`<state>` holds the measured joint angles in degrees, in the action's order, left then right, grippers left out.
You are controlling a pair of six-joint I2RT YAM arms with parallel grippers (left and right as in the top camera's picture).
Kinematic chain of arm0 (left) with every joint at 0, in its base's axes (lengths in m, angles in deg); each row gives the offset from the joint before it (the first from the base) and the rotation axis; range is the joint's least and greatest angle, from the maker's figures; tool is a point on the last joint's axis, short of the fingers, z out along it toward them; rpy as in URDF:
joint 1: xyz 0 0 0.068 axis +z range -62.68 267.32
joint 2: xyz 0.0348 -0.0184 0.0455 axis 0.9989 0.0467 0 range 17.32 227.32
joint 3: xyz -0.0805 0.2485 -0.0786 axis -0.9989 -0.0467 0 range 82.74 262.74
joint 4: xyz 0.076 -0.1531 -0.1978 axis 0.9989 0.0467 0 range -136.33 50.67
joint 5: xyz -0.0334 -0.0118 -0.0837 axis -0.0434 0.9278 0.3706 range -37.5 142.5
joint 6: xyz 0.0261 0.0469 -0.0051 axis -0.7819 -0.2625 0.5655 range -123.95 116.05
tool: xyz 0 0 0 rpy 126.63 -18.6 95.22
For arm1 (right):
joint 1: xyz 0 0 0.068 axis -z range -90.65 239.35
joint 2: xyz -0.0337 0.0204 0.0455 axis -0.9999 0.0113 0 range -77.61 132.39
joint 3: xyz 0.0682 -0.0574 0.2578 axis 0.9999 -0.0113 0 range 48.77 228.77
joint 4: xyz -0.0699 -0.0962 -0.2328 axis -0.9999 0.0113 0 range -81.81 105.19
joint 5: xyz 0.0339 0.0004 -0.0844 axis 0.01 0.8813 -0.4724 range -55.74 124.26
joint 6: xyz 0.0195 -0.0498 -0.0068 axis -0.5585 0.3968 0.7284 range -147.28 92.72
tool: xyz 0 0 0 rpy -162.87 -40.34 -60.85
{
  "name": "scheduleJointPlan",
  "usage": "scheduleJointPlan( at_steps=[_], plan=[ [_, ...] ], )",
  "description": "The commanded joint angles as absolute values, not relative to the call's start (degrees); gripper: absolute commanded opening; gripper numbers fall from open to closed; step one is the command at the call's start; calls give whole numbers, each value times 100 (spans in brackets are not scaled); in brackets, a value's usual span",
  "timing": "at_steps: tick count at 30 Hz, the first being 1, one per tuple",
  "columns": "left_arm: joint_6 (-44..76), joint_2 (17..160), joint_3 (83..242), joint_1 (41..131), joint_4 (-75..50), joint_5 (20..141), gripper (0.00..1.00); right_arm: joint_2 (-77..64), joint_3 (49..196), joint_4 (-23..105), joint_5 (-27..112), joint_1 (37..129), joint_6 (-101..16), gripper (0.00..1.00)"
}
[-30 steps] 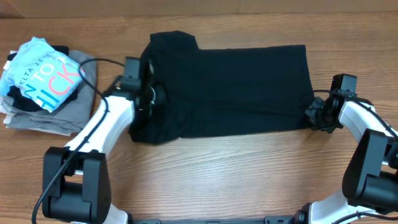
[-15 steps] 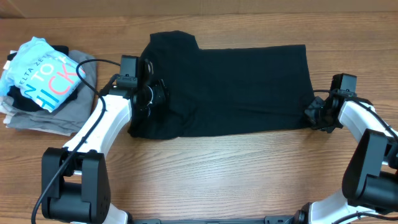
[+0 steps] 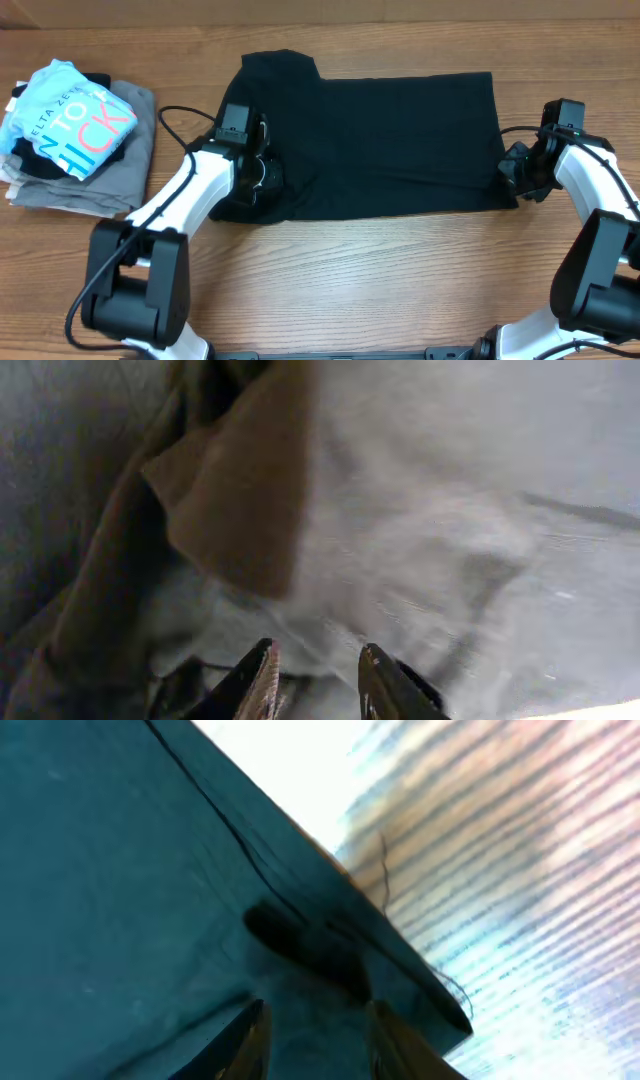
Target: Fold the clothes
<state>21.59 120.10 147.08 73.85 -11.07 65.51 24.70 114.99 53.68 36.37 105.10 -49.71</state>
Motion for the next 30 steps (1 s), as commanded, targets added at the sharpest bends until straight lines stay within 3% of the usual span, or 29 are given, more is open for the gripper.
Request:
scheduleJointPlan(
  at_steps=[1,11,15,16,26,29,30],
  plan=[
    [2071,12367,14760,7378,-1072,6442,30,2474,11573,5399,3580,10517,-4954,35],
    [2073,12478,14760,7378,-1120,6437,34,2566,11119,4702,3349,10517,-4943,34],
    [2071,12478,14760,7378,-1113,6435,34,2566,11119,4695,3386,10517,-4943,4],
    [2071,12478,14760,7378,-1115,6435,34,2566,11119,4678,3462,10517,-4943,4],
    [2093,12478,14760,7378,-1192,6431,34,2566,11152,2997,4590,10560,-5006,4],
    [2093,12478,14760,7378,-1216,6424,34,2566,11152,2608,4579,10560,-5004,21],
    [2095,12478,14760,7378,-1218,6409,34,2566,11152,2601,4531,10560,-5004,23]
  ],
)
